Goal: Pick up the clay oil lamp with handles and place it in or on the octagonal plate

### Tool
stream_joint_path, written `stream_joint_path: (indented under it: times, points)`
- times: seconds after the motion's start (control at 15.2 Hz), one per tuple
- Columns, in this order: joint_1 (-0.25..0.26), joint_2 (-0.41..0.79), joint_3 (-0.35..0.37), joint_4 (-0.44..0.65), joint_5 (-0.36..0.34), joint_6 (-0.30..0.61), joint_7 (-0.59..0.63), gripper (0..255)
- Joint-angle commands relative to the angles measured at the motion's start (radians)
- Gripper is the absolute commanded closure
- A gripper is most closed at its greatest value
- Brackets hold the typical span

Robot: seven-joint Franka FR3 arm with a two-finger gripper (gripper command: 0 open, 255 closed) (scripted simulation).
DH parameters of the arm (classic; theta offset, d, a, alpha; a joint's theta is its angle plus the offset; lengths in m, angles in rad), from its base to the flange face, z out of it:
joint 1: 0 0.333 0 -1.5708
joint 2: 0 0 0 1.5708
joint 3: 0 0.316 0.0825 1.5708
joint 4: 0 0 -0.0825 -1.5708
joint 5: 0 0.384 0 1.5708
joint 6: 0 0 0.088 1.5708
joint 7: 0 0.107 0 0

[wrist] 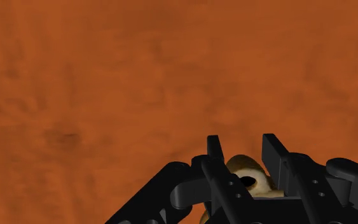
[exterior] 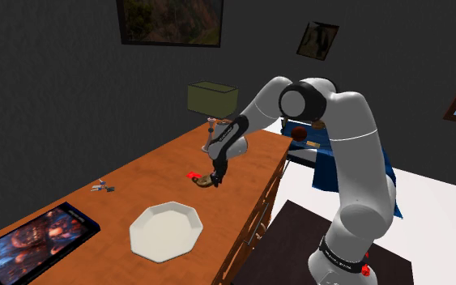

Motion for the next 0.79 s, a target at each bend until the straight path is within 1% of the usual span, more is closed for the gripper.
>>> stream_joint_path:
  times: [0.0, 0.66, 0.73]
  points:
    - [0.002, -0.023, -0.003, -0.004, -0.003, -0.019, 0.002, 255]
    - [0.011, -0.123, -0.016, -0.013, -0.021, -0.109, 0.014, 255]
    - [0.028, -0.134, -0.012, -0.033, -0.024, -0.100, 0.037, 255]
